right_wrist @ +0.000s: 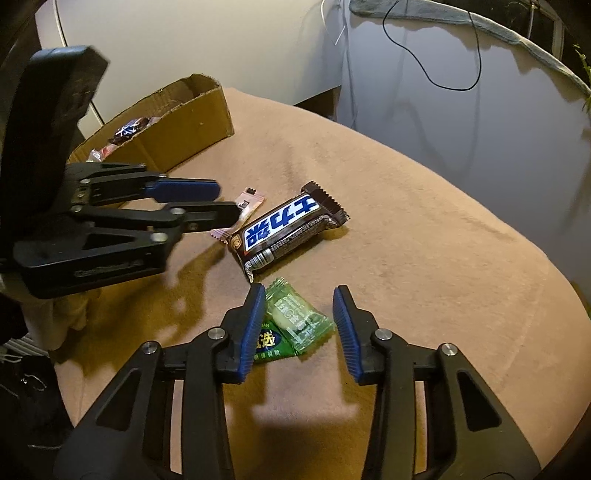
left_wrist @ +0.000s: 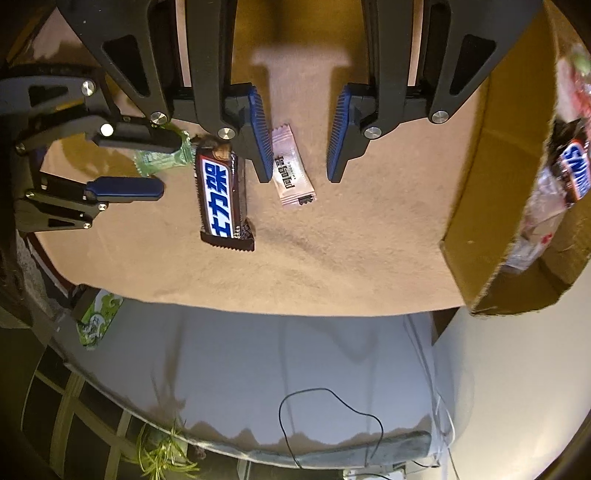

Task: Organize snacks
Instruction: 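Grasp the green candy with right tool while left tool grasps pink candy, then carry the green and pink candies into the box and open both tools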

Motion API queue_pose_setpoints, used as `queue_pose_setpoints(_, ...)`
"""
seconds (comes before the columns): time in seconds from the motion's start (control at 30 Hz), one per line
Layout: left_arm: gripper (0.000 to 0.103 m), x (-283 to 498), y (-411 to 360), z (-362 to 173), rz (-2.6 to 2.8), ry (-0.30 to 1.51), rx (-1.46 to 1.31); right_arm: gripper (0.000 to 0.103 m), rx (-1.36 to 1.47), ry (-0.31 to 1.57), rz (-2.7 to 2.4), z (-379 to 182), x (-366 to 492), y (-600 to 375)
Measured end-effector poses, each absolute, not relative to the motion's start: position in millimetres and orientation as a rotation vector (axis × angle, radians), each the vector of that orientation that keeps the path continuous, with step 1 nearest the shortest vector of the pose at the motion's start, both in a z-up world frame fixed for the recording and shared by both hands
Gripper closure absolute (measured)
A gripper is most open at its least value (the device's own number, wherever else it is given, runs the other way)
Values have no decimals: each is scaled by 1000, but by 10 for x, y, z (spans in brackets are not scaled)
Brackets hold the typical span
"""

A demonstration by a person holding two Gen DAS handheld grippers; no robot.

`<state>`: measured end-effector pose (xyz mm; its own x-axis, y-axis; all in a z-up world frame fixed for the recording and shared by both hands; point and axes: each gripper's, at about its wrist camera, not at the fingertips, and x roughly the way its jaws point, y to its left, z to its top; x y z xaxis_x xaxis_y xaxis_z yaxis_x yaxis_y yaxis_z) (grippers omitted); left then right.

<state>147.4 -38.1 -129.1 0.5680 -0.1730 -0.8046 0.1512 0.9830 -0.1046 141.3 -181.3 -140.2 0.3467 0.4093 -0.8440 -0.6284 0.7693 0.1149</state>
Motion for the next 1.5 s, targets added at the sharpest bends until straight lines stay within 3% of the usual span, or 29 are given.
queue_pose_setpoints(0.47, 74, 1561, -528, -1322, -181, 937, 50, 63, -393, 970, 703, -1464, 1261, -1664)
queue_pose_setpoints(0.57, 74, 1541, -535, -1331, -185, 930, 68, 72, -376, 976, 689, -1460, 1293, -1703)
queue_pose_setpoints(0.83, 84, 1464, -510, -1338, -198, 913, 116, 78, -379, 977, 664, -1468, 1335, -1773)
queue_pose_setpoints(1.5, 85, 1104, -384, -972, -211, 834, 39, 79, -267, 907, 607, -1156, 1151, -1899)
